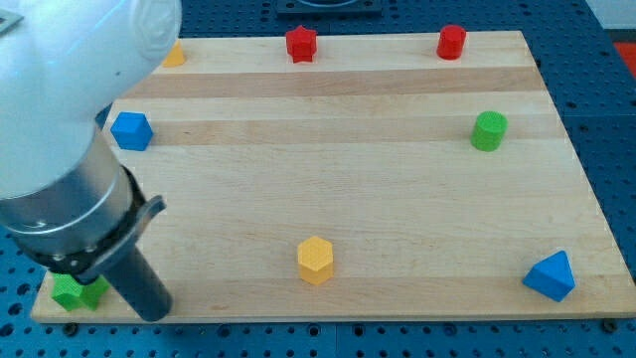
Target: Move the green star slightly to the bottom left corner of the board
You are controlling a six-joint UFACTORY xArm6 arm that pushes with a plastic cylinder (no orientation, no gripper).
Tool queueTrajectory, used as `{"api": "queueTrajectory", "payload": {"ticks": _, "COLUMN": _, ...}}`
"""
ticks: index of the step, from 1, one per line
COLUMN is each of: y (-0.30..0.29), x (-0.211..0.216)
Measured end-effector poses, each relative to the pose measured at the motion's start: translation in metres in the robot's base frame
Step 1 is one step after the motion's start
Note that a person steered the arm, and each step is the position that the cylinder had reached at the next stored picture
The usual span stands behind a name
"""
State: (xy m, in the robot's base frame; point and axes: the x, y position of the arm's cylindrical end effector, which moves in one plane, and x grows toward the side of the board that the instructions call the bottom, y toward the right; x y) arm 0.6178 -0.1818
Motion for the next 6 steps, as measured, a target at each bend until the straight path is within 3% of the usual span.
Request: {"api": "queueTrajectory", "payload": {"ticks": 6, "y": -0.094, "x": 0.0}}
